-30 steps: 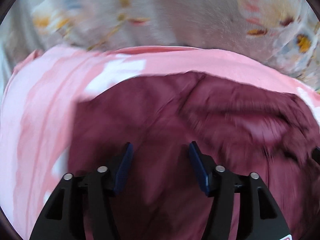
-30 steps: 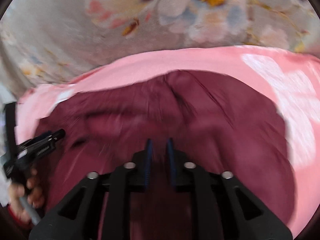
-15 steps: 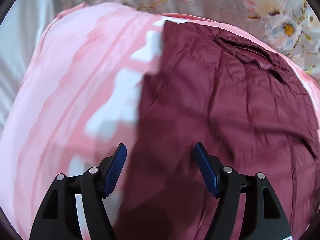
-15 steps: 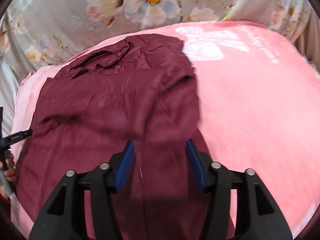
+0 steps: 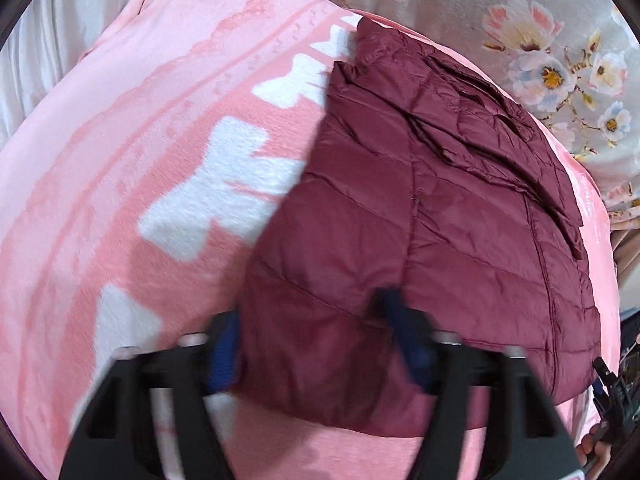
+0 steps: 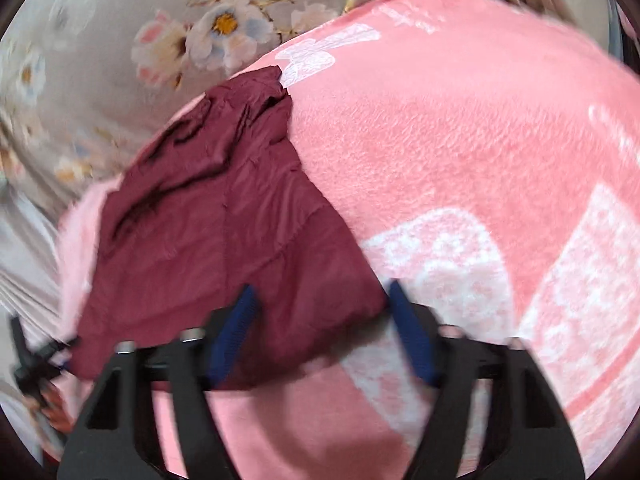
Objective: Fold large clothes
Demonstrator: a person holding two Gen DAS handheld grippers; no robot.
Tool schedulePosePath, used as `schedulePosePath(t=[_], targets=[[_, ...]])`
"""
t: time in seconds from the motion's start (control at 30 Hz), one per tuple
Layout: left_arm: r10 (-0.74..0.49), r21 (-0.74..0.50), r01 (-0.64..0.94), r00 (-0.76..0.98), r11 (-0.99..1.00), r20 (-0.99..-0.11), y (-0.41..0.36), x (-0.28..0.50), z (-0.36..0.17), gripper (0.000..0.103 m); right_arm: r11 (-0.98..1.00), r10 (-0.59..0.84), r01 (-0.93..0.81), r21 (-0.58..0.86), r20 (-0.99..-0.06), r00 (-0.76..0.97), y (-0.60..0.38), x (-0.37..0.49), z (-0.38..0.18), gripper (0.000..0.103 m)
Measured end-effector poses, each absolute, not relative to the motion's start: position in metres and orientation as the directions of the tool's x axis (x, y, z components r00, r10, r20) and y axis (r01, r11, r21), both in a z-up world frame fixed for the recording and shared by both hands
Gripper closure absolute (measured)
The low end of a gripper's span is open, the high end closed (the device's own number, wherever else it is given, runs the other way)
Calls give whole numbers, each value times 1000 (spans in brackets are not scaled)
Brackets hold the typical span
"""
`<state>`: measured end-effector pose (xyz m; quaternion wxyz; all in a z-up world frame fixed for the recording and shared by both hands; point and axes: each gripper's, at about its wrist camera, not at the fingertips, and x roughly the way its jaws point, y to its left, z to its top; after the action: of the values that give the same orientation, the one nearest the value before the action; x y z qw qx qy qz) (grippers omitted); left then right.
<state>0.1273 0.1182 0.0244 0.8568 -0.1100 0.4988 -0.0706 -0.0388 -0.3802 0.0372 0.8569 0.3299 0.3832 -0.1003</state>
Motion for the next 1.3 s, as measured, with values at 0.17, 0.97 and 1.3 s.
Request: schedulePosePath(t=[0.17, 0.97, 1.3], targets=[[-269, -298, 30, 522, 954, -810, 126, 108, 54, 100, 773, 129, 347, 532, -666, 734, -360, -59, 65, 100], [-232, -253, 87, 742, 964, -629, 155, 71, 214, 99, 883, -59, 227, 412, -382, 922, -344, -68, 231, 101], [-35, -53, -8, 653, 999, -756, 94, 211, 126, 98, 848, -120, 386, 364, -576, 809, -369, 66, 127, 101]])
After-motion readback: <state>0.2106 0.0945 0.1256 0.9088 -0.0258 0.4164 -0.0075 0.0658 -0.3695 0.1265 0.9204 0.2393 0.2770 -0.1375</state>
